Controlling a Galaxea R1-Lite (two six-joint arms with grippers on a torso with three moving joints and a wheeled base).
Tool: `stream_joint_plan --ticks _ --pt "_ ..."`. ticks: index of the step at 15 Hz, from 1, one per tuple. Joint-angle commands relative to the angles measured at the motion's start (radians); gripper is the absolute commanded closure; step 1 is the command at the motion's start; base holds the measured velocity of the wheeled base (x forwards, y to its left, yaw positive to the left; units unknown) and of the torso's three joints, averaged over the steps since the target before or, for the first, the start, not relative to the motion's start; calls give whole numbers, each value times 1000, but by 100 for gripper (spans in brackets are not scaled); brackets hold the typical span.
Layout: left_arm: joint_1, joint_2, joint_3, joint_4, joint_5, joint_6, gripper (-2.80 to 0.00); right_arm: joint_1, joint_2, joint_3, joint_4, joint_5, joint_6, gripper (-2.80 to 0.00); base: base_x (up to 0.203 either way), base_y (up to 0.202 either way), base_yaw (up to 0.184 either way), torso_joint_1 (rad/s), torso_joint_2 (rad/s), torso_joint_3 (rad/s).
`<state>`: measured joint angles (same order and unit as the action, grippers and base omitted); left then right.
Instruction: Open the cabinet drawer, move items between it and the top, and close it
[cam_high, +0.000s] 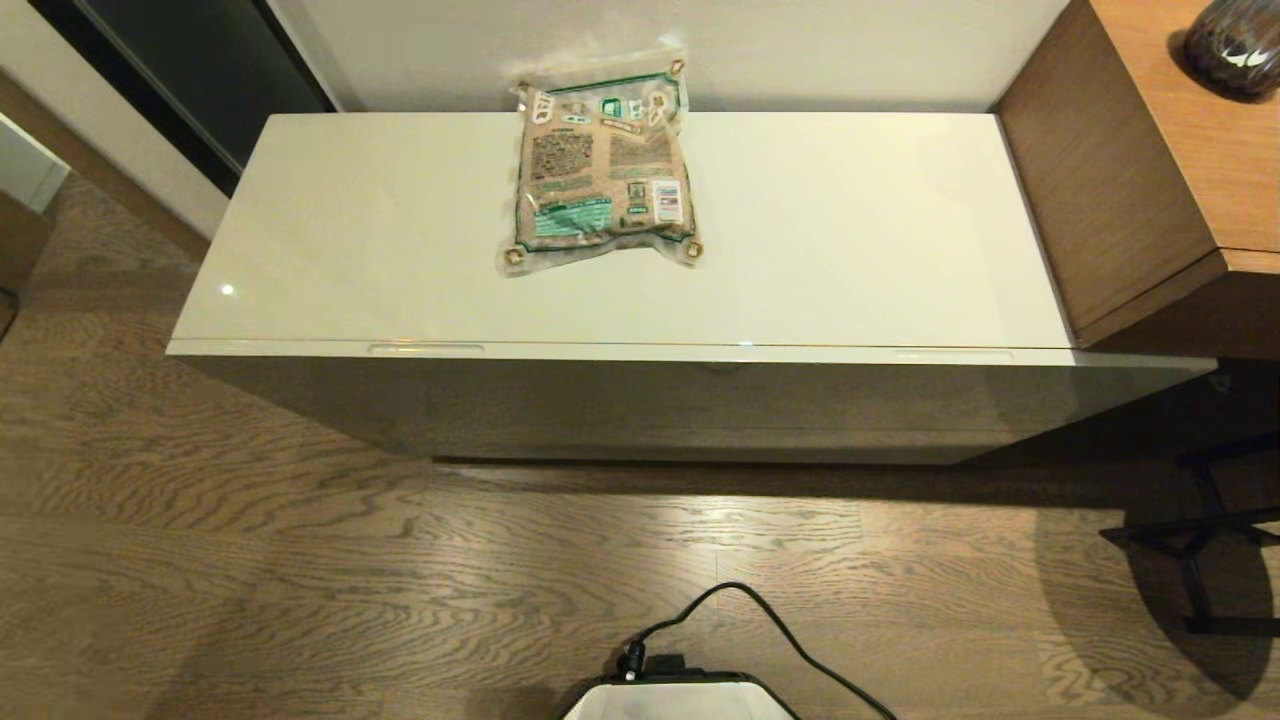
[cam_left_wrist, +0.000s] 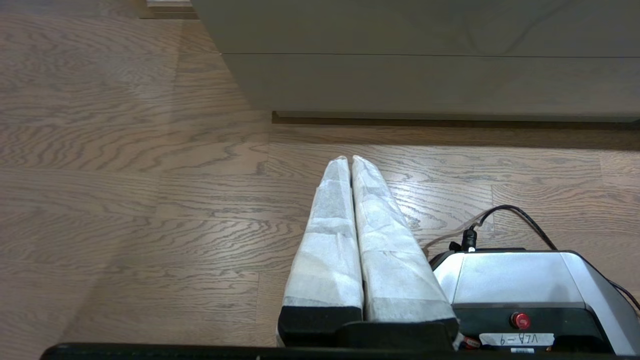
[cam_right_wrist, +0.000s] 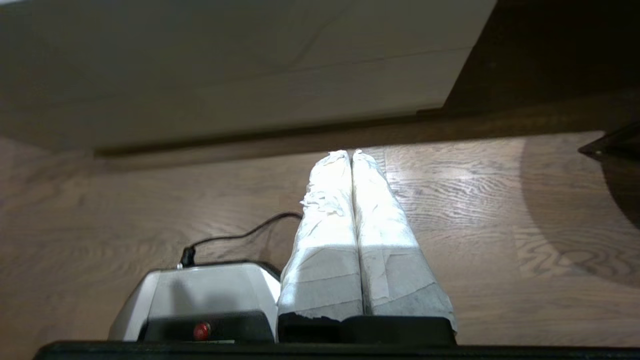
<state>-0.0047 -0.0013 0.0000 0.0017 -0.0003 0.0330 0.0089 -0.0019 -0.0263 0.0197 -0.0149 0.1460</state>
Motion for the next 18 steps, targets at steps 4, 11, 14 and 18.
stream_joint_plan --ticks 4,11,14,18 --pt "0 1 2 0 0 1 0 0 -16 18 -39 -6 110 0 0 0 0 0 0 0" --pt "0 1 2 0 0 1 0 0 -16 28 -59 -5 53 0 0 0 0 0 0 0" --pt "0 1 2 0 0 1 0 0 -16 28 -31 1 -152 0 0 0 0 0 0 0" --pt "0 1 2 0 0 1 0 0 -16 28 -17 1 -158 0 0 0 0 0 0 0"
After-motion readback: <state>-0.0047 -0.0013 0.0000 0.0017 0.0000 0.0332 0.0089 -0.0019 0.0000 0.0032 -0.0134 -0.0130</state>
